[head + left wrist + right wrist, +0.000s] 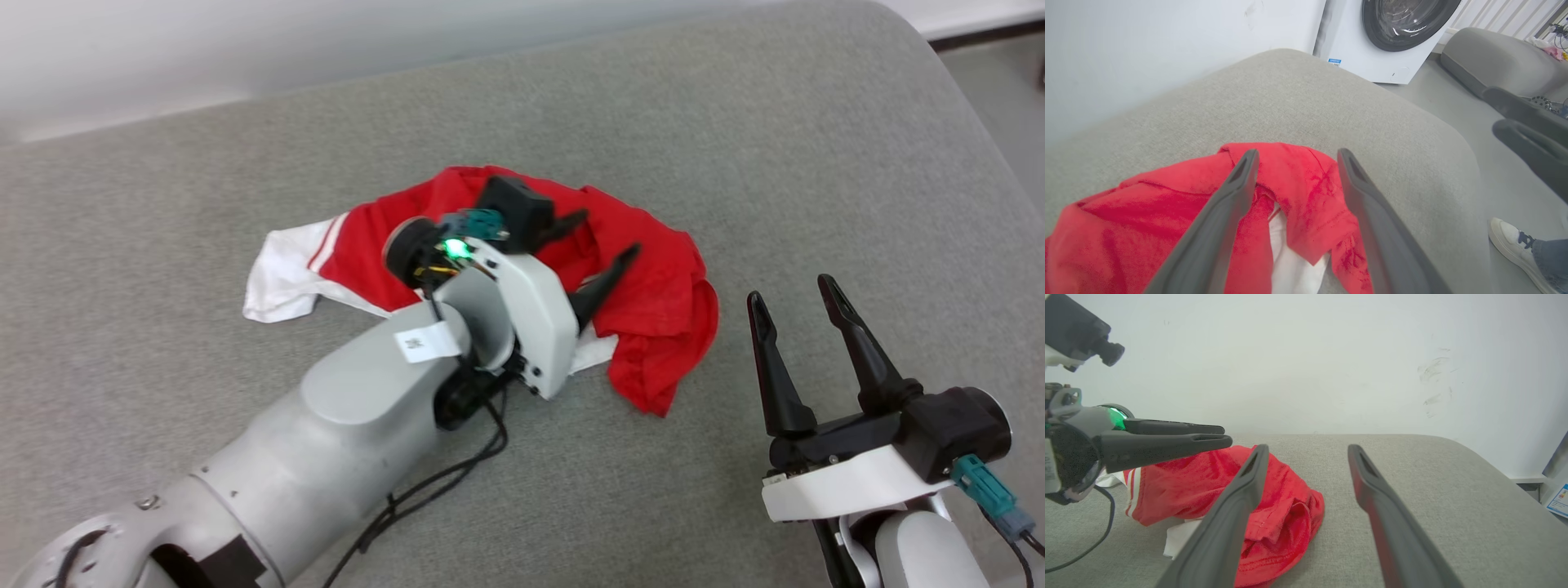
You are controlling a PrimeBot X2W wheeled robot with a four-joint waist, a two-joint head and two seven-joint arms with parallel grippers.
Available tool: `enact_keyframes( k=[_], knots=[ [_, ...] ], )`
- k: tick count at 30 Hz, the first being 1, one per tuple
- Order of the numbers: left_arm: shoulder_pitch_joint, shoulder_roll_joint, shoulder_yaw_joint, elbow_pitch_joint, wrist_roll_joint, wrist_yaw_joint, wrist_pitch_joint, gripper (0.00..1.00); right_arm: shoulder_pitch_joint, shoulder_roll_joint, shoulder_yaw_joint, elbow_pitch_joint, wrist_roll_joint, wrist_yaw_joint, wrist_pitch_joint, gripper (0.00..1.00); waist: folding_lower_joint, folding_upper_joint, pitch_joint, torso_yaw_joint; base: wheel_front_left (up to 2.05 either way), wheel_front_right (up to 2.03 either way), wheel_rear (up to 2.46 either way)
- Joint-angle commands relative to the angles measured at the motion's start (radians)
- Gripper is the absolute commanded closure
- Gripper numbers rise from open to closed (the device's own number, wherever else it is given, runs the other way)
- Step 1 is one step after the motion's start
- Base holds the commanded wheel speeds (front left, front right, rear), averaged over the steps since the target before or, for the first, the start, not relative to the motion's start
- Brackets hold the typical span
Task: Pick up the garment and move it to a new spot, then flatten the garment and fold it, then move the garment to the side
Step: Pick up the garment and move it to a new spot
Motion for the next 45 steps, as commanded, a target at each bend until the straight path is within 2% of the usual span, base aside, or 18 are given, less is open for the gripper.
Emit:
enact_keyframes(
  k=[1, 6, 12, 18, 22, 26, 34, 40, 45],
  knots=[
    [-0.007, 0.003, 0.003, 0.001, 0.003, -0.003, -0.010, 0.00, -0.001, 0.003, -0.001, 0.003, -0.005, -0.001, -0.002, 0.00, 0.0001, -0.0001, -0.016, 0.016, 0.00, 0.00, 0.00],
    [-0.002, 0.067, 0.038, 0.021, 0.028, -0.008, -0.115, 0.00, 0.015, 0.003, -0.012, 0.010, -0.026, -0.001, -0.002, 0.00, 0.0001, -0.0001, -0.068, 0.064, 0.00, 0.00, 0.00],
    [0.063, 0.185, 0.114, -0.016, 0.090, 0.023, -0.167, 0.00, 0.038, 0.003, -0.028, 0.017, -0.046, -0.001, -0.002, 0.00, 0.0001, -0.0001, -0.118, 0.123, 0.00, 0.00, 0.00],
    [0.268, 0.283, 0.369, -0.226, 0.195, 0.047, -0.168, 0.00, 0.061, 0.003, -0.050, 0.012, -0.049, -0.001, -0.002, 0.00, 0.0001, -0.0001, -0.147, 0.177, 0.00, 0.00, 0.00],
    [0.458, 0.294, 0.550, -0.381, 0.303, 0.070, -0.168, 0.00, 0.078, 0.003, -0.060, 0.010, -0.045, -0.001, -0.002, 0.00, 0.0001, -0.0001, -0.158, 0.203, 0.00, 0.00, 0.00],
    [0.656, 0.246, 0.724, -0.511, 0.395, 0.070, -0.168, 0.00, 0.084, 0.003, -0.064, 0.012, -0.040, -0.001, -0.002, 0.00, 0.0001, -0.0001, -0.166, 0.219, 0.00, 0.00, 0.00],
    [0.940, 0.077, 0.973, -0.639, 0.554, 0.004, -0.168, 0.00, 0.100, 0.003, -0.063, 0.015, -0.032, -0.001, -0.002, 0.00, 0.0001, -0.0001, -0.185, 0.235, 0.00, 0.00, 0.00],
    [1.018, 0.001, 1.036, -0.667, 0.653, -0.041, -0.168, 0.00, 0.126, 0.003, -0.075, 0.009, -0.032, -0.001, -0.002, 0.00, 0.0001, -0.0001, -0.194, 0.247, 0.00, 0.00, 0.00],
    [1.035, -0.032, 1.046, -0.675, 0.688, -0.049, -0.168, 0.00, 0.130, 0.003, -0.082, 0.010, -0.036, -0.001, -0.002, 0.00, 0.0001, -0.0001, -0.194, 0.250, 0.00, 0.00, 0.00]
  ],
)
